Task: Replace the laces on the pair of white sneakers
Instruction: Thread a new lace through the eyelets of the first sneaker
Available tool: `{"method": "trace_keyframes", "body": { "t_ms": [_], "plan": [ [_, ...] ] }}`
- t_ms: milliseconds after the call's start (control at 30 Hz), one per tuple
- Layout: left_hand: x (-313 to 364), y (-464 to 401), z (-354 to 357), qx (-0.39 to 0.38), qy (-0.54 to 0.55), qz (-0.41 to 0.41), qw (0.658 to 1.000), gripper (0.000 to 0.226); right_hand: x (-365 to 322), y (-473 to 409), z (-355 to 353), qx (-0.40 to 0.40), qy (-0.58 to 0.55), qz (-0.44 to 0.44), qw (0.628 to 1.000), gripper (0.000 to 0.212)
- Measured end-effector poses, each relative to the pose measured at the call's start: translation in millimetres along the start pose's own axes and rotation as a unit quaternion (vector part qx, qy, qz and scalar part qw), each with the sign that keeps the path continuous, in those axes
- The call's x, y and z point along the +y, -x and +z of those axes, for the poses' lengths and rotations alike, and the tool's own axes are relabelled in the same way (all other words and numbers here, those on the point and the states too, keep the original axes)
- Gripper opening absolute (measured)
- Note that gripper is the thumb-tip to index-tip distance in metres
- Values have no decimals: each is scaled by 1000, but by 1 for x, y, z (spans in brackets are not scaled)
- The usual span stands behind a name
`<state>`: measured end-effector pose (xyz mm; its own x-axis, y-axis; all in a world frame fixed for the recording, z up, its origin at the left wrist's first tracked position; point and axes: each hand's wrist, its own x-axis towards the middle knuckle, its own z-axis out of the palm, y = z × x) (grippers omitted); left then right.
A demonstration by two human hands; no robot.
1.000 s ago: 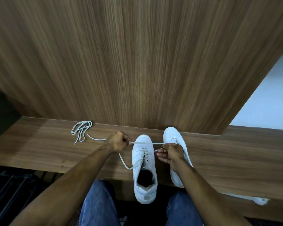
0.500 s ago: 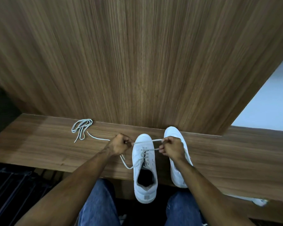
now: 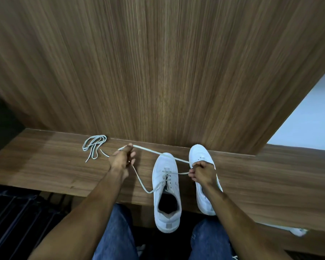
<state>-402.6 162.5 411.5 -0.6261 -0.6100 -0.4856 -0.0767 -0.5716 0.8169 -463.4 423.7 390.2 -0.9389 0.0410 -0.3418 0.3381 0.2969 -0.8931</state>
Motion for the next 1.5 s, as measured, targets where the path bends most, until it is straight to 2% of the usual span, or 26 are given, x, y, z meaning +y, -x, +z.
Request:
{"method": "trace_keyframes", "body": {
  "t_ms": [100,133,167,233,300,367,400,467,633,800,967,1100,1267,1500],
  "plan": [
    [11,4,19,14,41,39,998,7,9,12,11,-51,52,-35,997,19],
    [13,6,24,12,39,68,997,12,13,16,14,-68,100,-63,991,24],
    [15,11,29,1,18,102,995,17,17,21,17,-88,149,-94,980,32],
    [12,15,34,-58,-91,164,981,25,19,36,20,-134,231,-133,954,39],
    [4,21,35,-166,-242,192,937,26,18,51,22,-160,310,-161,923,37],
    [-9,23,32,-253,-373,189,872,26,20,59,25,-170,376,-184,892,40],
    [-17,22,31,-271,-420,184,846,26,20,61,26,-169,393,-186,884,42],
    [-33,21,28,-280,-476,166,817,26,22,61,28,-162,407,-190,879,46],
    [-61,41,21,-277,-505,133,806,14,27,58,31,-129,404,-192,885,36],
    [-72,47,15,-267,-539,169,781,8,27,49,31,-117,382,-157,903,27],
    [-74,58,21,-202,-637,185,721,12,24,41,27,-124,351,-133,918,29],
    [-79,61,28,-174,-656,187,710,15,24,37,24,-129,314,-111,934,29],
    [-85,71,37,-131,-721,232,639,25,20,36,24,-127,311,-82,938,26],
    [-92,73,36,-117,-744,239,613,27,21,38,23,-133,323,-93,933,27]
  ]
}}
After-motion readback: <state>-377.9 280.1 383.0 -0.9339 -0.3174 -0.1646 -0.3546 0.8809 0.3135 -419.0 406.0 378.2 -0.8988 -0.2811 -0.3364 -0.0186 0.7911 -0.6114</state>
